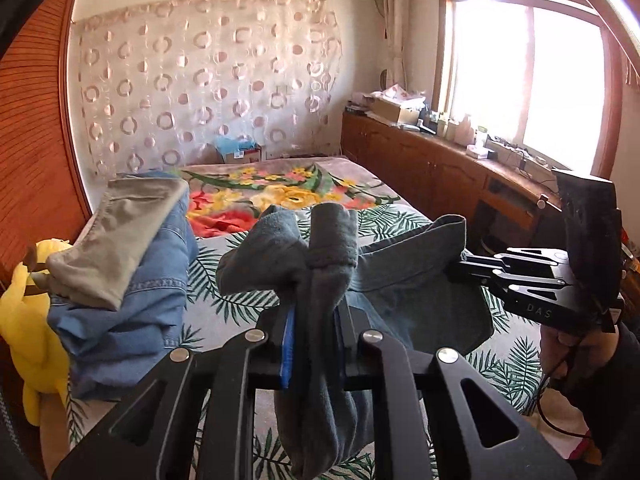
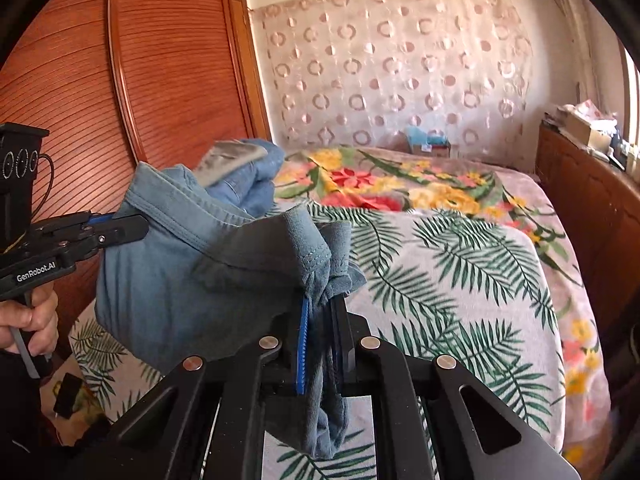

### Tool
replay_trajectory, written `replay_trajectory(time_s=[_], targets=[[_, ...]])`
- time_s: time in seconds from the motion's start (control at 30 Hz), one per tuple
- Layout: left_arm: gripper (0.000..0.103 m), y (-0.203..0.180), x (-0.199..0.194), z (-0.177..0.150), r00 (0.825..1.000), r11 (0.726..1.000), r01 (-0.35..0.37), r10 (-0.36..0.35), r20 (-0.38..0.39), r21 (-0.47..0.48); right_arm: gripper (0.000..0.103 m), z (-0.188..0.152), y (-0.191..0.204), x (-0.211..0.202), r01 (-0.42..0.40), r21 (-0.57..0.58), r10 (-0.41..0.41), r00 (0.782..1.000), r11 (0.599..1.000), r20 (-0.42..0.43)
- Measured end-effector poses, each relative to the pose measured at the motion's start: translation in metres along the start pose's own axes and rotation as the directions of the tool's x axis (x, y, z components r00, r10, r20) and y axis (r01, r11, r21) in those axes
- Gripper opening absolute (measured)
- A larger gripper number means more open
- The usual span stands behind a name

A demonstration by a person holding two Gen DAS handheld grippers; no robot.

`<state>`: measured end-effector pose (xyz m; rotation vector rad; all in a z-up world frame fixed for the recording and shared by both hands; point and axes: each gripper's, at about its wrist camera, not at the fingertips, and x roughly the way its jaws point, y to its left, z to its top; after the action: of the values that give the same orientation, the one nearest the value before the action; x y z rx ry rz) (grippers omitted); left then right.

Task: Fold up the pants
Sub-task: 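Lift the folded shorts with both grippers and carry them toward the jeans stack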

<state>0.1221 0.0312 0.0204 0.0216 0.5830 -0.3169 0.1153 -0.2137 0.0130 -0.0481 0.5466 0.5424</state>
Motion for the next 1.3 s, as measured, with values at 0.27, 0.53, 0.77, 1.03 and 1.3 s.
replay_trajectory(time_s=[0.27, 0.53, 0.77, 1.03, 1.3], targets=[[0.017, 0.020, -0.009, 0.004, 0.999, 0.999, -0.027, 0.028, 0.039, -0.024, 0.010, 0.022, 0.009, 0.017, -0.020, -0.042, 0.021, 0.999, 0.999, 0.030], [0.017, 0.061, -0.019, 0.021, 0.992, 0.995, -0.082, 0.087, 0.087, -0.055, 0.010, 0.059, 0.022, 0.061, -0.050, -0.124, 0.057, 0.997, 0.991, 0.055], [0.017, 0.097, -0.024, 0.046, 0.977, 0.986, -0.150, 0.160, 0.143, -0.078, 0.010, 0.112, 0.031, 0.107, -0.077, -0.200, 0.099, 0.990, 0.977, 0.103], [0.017, 0.146, -0.016, 0.051, 0.957, 0.962, -0.211, 0.239, 0.165, -0.173, 0.010, 0.158, 0.033, 0.171, -0.133, -0.247, 0.165, 0.980, 0.960, 0.112], [0.017, 0.177, -0.005, 0.042, 0.945, 0.937, -0.246, 0.289, 0.154, -0.247, 0.010, 0.199, 0.037, 0.245, -0.164, -0.339, 0.200, 0.977, 0.926, 0.075]])
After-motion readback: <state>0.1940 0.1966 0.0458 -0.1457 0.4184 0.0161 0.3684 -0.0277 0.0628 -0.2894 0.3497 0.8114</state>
